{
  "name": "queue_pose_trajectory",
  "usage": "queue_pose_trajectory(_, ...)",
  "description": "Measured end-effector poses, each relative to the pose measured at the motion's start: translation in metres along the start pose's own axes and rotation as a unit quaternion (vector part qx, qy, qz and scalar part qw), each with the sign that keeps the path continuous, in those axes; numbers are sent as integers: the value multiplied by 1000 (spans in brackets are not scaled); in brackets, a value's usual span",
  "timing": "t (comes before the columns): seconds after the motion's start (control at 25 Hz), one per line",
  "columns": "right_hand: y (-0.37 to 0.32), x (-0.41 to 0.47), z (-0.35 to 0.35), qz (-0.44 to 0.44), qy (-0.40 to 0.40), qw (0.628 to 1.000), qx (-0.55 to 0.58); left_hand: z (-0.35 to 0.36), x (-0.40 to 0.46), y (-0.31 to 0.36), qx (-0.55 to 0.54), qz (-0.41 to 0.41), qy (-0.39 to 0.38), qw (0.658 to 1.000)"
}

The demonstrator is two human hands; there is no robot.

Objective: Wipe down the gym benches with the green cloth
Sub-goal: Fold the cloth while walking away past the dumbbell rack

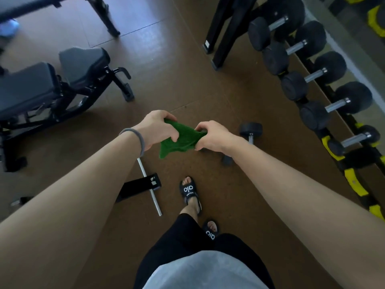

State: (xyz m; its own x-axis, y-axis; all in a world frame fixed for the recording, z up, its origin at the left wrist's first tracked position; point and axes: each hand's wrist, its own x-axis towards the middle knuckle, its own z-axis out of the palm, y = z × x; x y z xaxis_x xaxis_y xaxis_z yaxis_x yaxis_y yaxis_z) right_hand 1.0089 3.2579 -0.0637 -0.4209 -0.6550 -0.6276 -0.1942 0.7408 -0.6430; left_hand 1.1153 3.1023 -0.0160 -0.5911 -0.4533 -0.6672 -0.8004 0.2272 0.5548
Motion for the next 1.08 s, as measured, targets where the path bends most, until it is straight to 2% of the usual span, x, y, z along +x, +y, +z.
queue_pose_trajectory(0.32, -72, 119, -79, -33, -33, 997, -56, -104, 101, 28, 143, 56, 24, 988)
queue_pose_trajectory(0.48, -103, 168, -119, -68, -64, 995, -36, -140, 132, 52, 146, 80, 45, 985)
queue_pose_trajectory(0.64, -137, 221, -147, -52, -73, 991, 104, -176, 163, 60, 83, 56, 116, 988)
queue_pose_trajectory(0.8, -189, 276, -164, -28, -91, 959, 265, -227, 204, 66, -17, 16, 163, 986)
queue_pose_trajectory(0.96, -254, 341, -172, -28, -116, 931, 344, -291, 264, 65, -131, -5, 210, 969)
queue_pose_trajectory(1.08, -306, 393, -178, -22, -120, 921, 371, -347, 314, 66, -277, -26, 198, 940)
